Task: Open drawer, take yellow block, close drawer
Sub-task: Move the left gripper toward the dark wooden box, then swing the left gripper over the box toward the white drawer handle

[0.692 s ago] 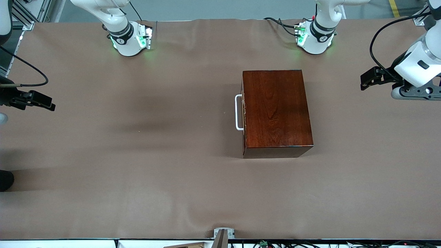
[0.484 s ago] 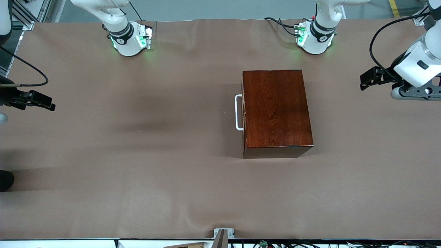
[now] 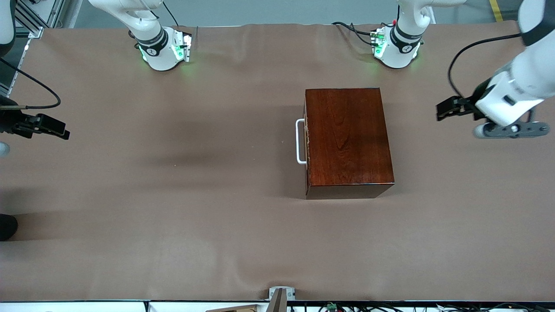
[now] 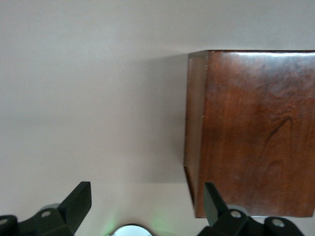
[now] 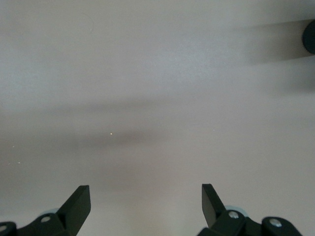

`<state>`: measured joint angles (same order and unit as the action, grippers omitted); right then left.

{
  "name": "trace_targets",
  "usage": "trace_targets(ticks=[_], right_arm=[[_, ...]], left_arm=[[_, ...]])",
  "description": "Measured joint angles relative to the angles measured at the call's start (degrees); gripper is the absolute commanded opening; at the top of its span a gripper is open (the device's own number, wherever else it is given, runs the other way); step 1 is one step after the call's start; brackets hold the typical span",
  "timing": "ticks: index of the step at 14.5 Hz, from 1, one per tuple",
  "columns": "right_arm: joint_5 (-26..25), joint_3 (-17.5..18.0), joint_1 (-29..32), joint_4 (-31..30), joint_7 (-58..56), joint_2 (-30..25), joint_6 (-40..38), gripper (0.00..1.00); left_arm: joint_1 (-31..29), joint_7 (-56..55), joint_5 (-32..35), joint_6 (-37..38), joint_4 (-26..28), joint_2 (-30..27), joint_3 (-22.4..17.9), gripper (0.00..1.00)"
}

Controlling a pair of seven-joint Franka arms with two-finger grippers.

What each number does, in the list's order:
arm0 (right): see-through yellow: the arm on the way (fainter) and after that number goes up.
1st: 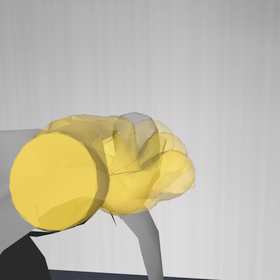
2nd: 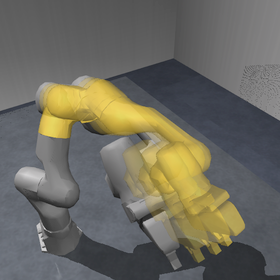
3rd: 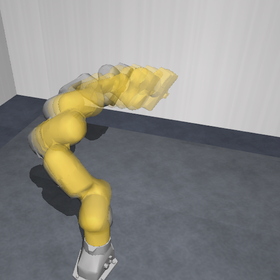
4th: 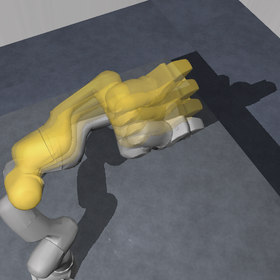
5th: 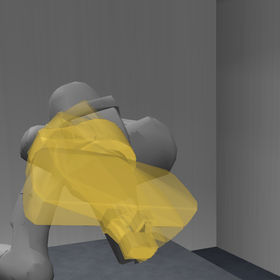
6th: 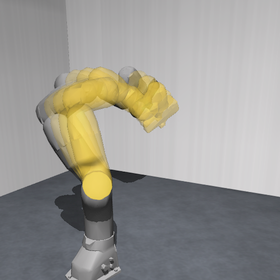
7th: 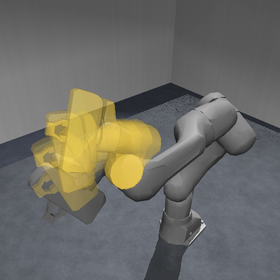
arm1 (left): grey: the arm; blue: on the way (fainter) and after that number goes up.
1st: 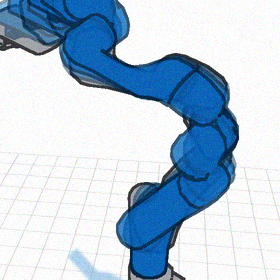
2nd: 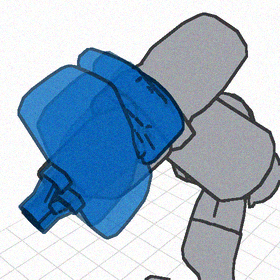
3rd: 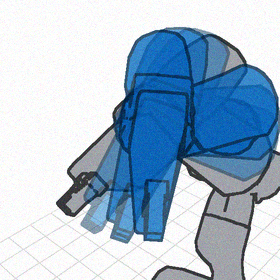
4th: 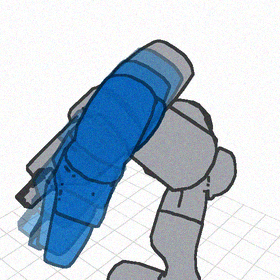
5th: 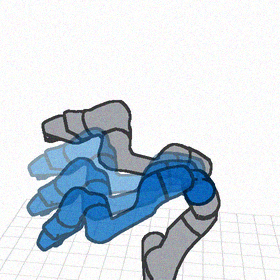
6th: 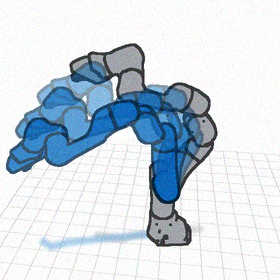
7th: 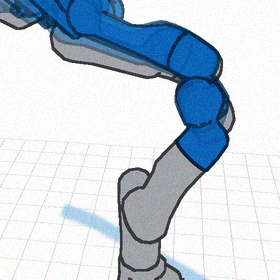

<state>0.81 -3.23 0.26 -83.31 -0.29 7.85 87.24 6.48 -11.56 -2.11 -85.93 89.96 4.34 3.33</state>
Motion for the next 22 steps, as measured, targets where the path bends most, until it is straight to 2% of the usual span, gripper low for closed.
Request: trace_targets(ticks=[4,8,16,22], right_arm=[[0.0,0.0,0.0,0.0,0.0,0.0,-0.01,1.0],[0.0,0.0,0.0,0.0,0.0,0.0,-0.02,1.0],[0.0,0.0,0.0,0.0,0.0,0.0,-0.05,1.0],[0.0,0.0,0.0,0.0,0.0,0.0,-0.07,1.0]], left_arm=[[7.05,-12.74,-0.18,-2.58,-0.26,2.92,0.29,1.0],[12.68,-22.57,-0.18,-3.21,-4.02,5.52,0.4,1.0],[19.88,-34.96,-0.18,-4.4,-10.18,10.86,0.35,1.0],[27.0,-43.65,-0.14,-10.52,-12.65,14.8,0.17,1.0]])
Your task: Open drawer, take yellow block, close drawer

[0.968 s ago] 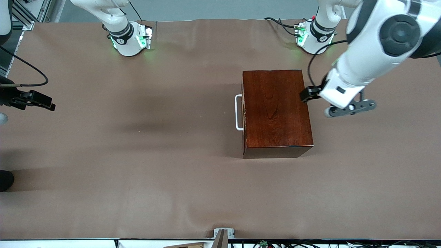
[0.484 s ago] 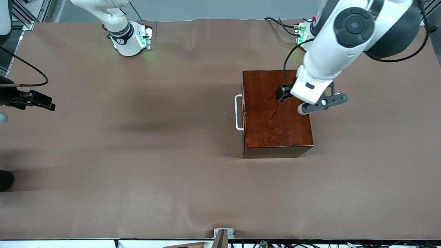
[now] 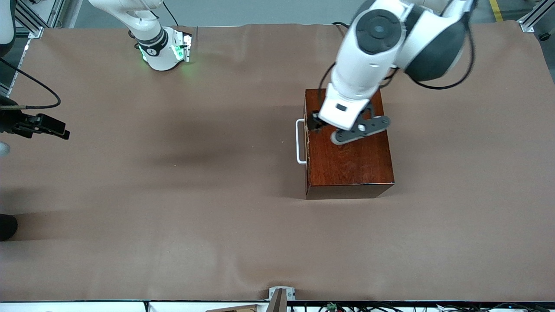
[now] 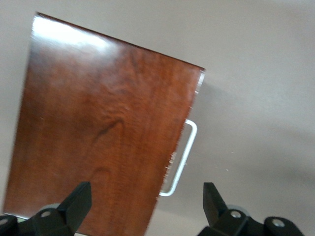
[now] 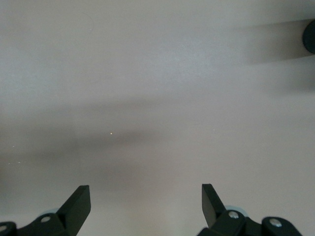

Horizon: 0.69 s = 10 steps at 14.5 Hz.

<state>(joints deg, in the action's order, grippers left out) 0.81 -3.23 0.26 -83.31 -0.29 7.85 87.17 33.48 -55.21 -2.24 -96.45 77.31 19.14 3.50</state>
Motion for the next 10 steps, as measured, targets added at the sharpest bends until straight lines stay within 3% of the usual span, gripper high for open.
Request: trace_targets(ticks=[10], right_arm=[[0.0,0.0,0.0,0.0,0.0,0.0,-0.02,1.0]], left_arm=[[11.53,-8.75,8.05,-10.6,-3.19,9.21,-0.46,1.0]])
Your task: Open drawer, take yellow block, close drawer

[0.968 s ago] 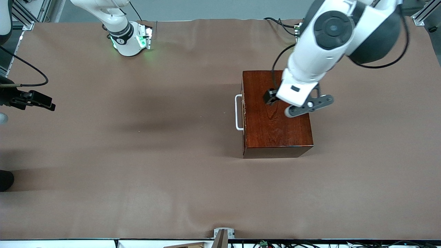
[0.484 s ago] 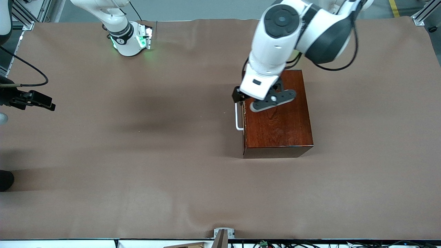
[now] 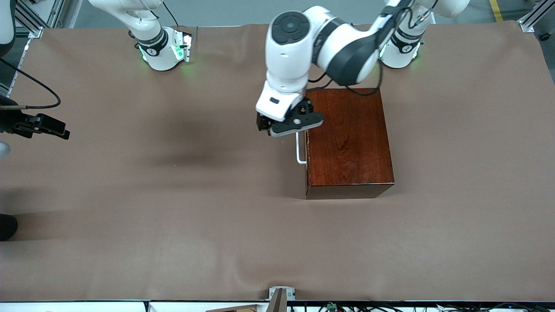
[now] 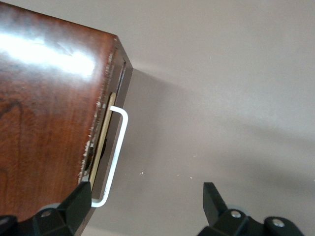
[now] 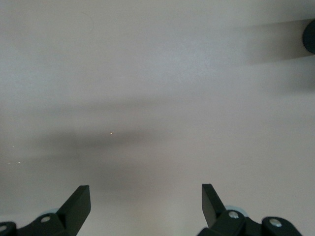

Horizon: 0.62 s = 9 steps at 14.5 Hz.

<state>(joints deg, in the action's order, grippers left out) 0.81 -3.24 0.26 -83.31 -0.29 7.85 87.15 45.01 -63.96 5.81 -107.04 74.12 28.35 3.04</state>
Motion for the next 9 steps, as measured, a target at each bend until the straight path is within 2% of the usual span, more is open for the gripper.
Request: trace_targets(ticks=[5,9], right_arm=[[0.0,0.0,0.0,0.0,0.0,0.0,-0.01,1.0],[0.0,0.0,0.0,0.0,0.0,0.0,-0.02,1.0]], left_arm=[[4.46,0.09,6.19,-0.59,-0.27,4.69,-0.14,1.0],[5.82,3.84,7.24,-0.21,-0.48,7.85,-0.14,1.0]])
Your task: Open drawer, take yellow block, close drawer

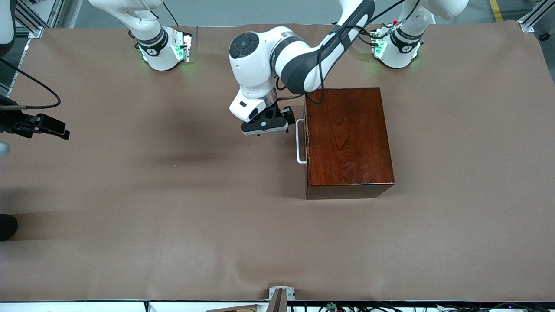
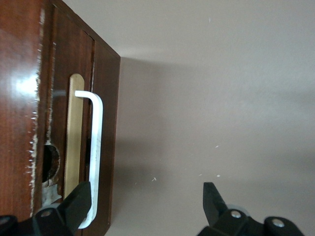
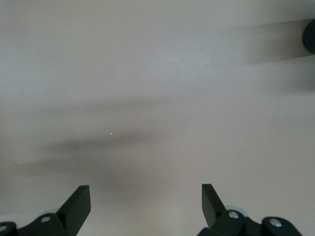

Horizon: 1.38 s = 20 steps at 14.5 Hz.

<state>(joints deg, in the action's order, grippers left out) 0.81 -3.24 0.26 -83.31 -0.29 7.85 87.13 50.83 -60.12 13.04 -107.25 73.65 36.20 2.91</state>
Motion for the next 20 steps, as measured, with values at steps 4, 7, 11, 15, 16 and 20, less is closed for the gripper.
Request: trace_targets(ticks=[4,7,11,15,16,20], right_arm=[[0.0,0.0,0.0,0.0,0.0,0.0,-0.02,1.0],[0.0,0.0,0.0,0.0,0.0,0.0,-0.03,1.0],[0.0,0.0,0.0,0.0,0.0,0.0,-0.04,1.0],[0.0,0.0,0.0,0.0,0.0,0.0,-0.04,1.0],[0.0,0.0,0.0,0.0,0.0,0.0,-0.04,1.0],[0.0,0.0,0.0,0.0,0.0,0.0,-0.04,1.0]], left_arm=[[-0.04,2.86,0.04,2.99,0.01,2.35,-0.06,1.0],[-0.2,2.94,0.04,4.8,-0.01,4.51,-0.16,1.0],[-0.29,2.95,-0.02,7.92,0.01,6.56,-0.17,1.0],[-0.39,2.95,-0.03,8.06,0.01,7.74,-0.29,1.0],[-0.4,2.95,-0.03,7.84,-0.01,7.87,-0.53,1.0],[-0.54,2.92,-0.03,5.44,-0.53,7.9,-1.67,1.0]])
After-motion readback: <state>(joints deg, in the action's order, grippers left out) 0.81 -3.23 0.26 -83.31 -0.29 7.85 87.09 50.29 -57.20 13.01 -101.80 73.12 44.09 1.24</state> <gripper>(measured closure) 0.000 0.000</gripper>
